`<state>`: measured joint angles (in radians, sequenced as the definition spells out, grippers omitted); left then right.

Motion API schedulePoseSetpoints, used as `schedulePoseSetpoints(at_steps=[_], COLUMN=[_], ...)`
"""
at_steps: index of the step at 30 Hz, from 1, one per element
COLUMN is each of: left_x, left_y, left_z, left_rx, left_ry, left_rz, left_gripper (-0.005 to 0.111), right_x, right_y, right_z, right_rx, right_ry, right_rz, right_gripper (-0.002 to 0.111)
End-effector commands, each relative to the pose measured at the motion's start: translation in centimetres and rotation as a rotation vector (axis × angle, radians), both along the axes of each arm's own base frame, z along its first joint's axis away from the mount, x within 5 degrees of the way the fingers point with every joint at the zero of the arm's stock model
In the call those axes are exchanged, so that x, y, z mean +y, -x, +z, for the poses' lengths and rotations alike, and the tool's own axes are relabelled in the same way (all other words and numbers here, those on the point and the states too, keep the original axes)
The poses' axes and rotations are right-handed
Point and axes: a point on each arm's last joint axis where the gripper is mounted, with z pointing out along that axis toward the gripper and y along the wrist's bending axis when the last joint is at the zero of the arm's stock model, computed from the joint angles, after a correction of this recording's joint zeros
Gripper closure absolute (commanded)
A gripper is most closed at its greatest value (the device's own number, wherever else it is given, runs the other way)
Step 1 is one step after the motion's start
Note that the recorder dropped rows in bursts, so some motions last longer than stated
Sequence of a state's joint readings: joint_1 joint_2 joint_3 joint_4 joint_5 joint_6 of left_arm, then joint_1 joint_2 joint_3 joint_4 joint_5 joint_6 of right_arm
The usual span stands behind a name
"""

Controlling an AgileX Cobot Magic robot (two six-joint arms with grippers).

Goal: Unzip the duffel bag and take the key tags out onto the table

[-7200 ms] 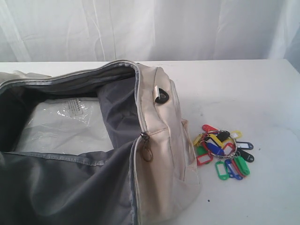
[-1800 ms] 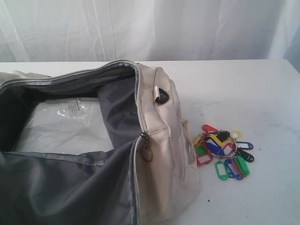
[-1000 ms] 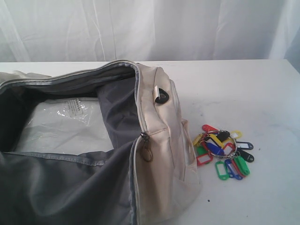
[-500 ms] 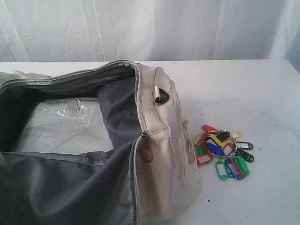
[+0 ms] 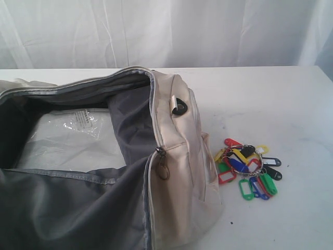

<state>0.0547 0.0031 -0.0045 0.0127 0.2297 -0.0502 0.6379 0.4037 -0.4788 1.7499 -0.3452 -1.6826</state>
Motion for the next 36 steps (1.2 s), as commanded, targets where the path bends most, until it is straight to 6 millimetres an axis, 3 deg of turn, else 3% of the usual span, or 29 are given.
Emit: schedulePoseSetpoints(at_steps=[1,12,17,20,22,29,36], left_x=[-0.1,-0.1,-0.1,-0.1,-0.1,-0.1,-0.1], left_y=[0.0,0.0,0.0,0.0,0.0,0.0,0.0], left_z=[-0.2,-0.2,-0.2,-0.2,-0.2,-0.2,-0.2], left_rx=[0.004,0.004,0.004,0.004,0.004,0.004,0.004], left_ry=[0.005,0.005,0.005,0.005,0.003,0.003,0.003], left_rz=[-0.008,-0.008,-0.008,-0.008,-0.009,-0.009,-0.009], left_gripper=[0.107,0.107,0.107,0.107,0.107,0.107,0.107], right_x=[0.0,-0.6,-3.0,-3.2,-2.7,-0.5,-0.2], right_y=[0.1,0.7,2.7,3.9,4.2,3.2,3.2], right_z=[0.0,0.3,1.0,0.9,0.2,-4.9,-5.3], right_rx=[-0.006,-0.038,-0.128,-0.191,-0.211,-0.117,-0.117], right_ry=[0.001,-0.020,-0.093,-0.110,-0.084,-0.007,0.016], right_rz=[0.003,-0.013,-0.172,-0.186,-0.167,-0.001,0.037], right_gripper=[0.108,0.108,0.108,0.108,0.108,0.108,0.108])
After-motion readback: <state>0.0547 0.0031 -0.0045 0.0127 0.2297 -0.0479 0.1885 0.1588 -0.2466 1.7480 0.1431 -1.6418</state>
